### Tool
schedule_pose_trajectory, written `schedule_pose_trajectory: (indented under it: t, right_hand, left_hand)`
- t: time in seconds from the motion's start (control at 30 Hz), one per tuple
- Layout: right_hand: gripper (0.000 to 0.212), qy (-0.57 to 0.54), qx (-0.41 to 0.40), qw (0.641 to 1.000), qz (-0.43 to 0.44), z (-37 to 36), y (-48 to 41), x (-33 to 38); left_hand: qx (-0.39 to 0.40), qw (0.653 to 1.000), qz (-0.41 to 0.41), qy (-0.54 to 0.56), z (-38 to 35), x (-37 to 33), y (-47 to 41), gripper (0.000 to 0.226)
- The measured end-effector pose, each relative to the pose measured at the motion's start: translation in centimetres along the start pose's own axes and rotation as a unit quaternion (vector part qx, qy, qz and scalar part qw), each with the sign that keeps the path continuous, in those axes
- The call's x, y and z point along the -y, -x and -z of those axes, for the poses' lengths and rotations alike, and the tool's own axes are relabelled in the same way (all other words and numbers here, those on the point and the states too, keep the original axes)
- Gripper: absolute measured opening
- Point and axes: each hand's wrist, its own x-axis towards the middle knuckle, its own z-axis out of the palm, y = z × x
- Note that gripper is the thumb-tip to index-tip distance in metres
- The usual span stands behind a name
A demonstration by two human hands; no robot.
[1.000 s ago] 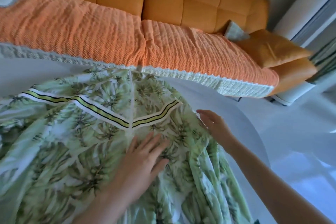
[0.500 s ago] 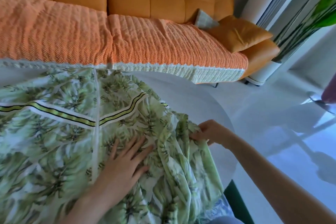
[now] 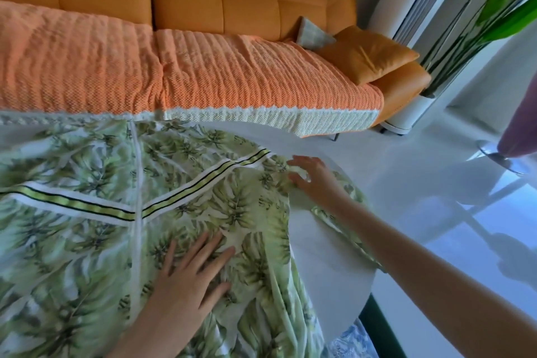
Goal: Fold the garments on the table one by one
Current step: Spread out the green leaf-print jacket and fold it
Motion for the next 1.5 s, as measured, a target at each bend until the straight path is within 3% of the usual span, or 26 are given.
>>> schedule_pose_trajectory:
  t: [0.1,0.17,0.33,0.47,0.57,0.67,0.73,0.9,1.07,1.2,1.33,1.43,1.5]
  right_hand:
    - [0.039,-0.043,0.129,0.990,0.027,-1.6,0.5,2.8]
    - [0.051,0.005,0.215,0.975,0.047,-2.2,0.5,2.5]
    - [0.069,-0.045,0.281,0.958,0.011,-0.4,-0.6,-1.9]
    - [0.051,-0.099,0.248,0.963,-0.018,1.3,-2.2,-1.8]
    - [0.048,-0.156,0.107,0.980,-0.062,0.6,-4.3,-0.1]
    - [0.054,-0.061,0.054,0.986,-0.146,-1.9,-6.9,0.3]
    - [0.040,0.007,0.038,0.984,-0.174,-3.4,-7.9,0.1]
    - [0.018,-0.014,-0.144,0.973,-0.178,-4.0,-10.3,1.7]
    - [0.035,0.026,0.019,0.989,-0.144,-6.0,-10.4,0.2]
    - [0.043,-0.011,-0.032,0.996,-0.083,-5.1,-7.7,0.7]
    - [0.032,-0.065,-0.082,0.994,-0.018,-3.4,-0.3,2.3]
    - [0.023,-0.096,-0.077,0.991,-0.053,-2.0,7.3,2.4]
    - [0.026,-0.102,-0.002,0.988,-0.119,-1.2,11.9,1.8]
  left_hand:
    - [-0.012,1.000,0.004,0.001,-0.2,0.1,0.1,0.051]
    - [-0.024,1.000,-0.001,0.004,-0.3,0.1,0.2,0.052]
    - [-0.030,0.999,-0.009,0.014,-0.3,0.2,0.4,0.056]
    - [-0.030,0.999,-0.022,0.028,0.1,0.0,0.3,0.054]
    - [-0.038,0.998,-0.033,0.037,0.3,-0.3,0.2,0.054]
    - [-0.031,0.998,-0.042,0.039,-0.1,-0.3,0.3,0.058]
    - [-0.034,0.997,-0.053,0.040,-0.6,-0.3,0.5,0.061]
    - [-0.072,0.995,-0.042,0.062,0.1,-0.2,0.1,0.058]
    - [-0.045,0.997,-0.032,0.054,-0.4,0.0,0.4,0.060]
    - [0.000,0.999,-0.022,0.039,-0.7,0.4,0.5,0.060]
    - [0.003,1.000,-0.013,0.014,1.5,-0.1,1.1,0.054]
    - [-0.016,0.998,-0.016,0.056,3.0,-1.0,2.2,0.055]
    - [-0.007,0.996,0.000,0.084,3.6,-2.1,3.3,0.063]
